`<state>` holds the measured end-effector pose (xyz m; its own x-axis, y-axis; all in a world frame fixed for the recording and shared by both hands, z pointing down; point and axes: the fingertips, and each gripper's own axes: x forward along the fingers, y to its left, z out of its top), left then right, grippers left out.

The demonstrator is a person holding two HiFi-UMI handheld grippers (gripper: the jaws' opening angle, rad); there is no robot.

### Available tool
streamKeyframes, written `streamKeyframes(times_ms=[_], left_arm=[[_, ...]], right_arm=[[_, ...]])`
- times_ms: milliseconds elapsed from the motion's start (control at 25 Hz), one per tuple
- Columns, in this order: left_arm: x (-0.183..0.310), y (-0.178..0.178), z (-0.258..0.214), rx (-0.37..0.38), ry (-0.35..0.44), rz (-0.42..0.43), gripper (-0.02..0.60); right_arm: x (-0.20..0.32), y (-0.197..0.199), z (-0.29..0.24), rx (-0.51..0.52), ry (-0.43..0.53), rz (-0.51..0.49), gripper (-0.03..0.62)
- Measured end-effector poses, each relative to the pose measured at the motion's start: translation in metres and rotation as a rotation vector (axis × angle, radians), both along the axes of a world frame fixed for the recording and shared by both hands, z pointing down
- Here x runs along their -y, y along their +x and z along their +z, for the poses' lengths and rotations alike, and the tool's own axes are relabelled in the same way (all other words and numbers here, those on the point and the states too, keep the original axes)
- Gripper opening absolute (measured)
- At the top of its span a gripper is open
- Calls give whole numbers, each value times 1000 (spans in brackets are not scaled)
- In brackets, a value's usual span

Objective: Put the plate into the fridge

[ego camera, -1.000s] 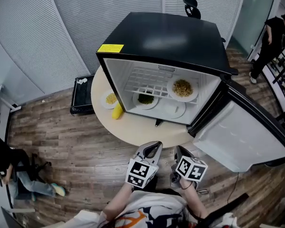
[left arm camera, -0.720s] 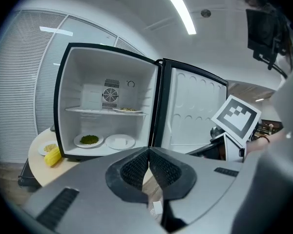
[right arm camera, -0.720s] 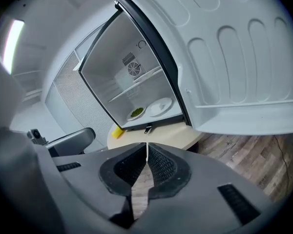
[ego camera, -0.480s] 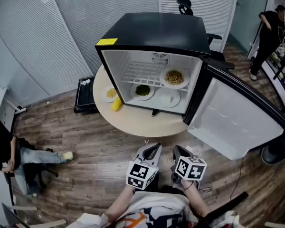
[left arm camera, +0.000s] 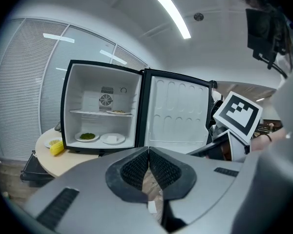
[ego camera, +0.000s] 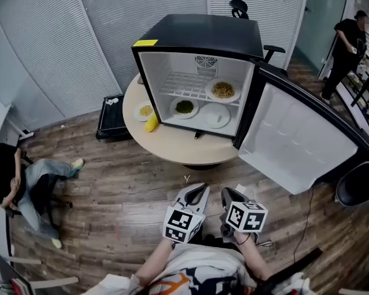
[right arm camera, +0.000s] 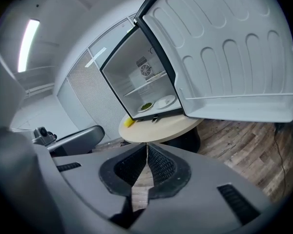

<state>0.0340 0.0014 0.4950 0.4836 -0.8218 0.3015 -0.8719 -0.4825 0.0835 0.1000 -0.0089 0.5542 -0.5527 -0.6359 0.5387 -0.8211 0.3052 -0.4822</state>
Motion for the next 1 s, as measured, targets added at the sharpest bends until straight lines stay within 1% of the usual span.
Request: streamKeyframes(times_ms=[320,520,760,1000], left_arm=[[-30,9,3,-3,6,1,12],[-41,10,7,7,-2,2,12],[-44,8,6,11,3,-7,12],[-42,12,4,17,7,8,12]], right_arm=[[-27,5,-3,14,7,-24,21],[-36,4,-1,15,4,-42,21],[-39,2,-2,17,6,-57,20],[-36,5,-6,21,14,-47,20]])
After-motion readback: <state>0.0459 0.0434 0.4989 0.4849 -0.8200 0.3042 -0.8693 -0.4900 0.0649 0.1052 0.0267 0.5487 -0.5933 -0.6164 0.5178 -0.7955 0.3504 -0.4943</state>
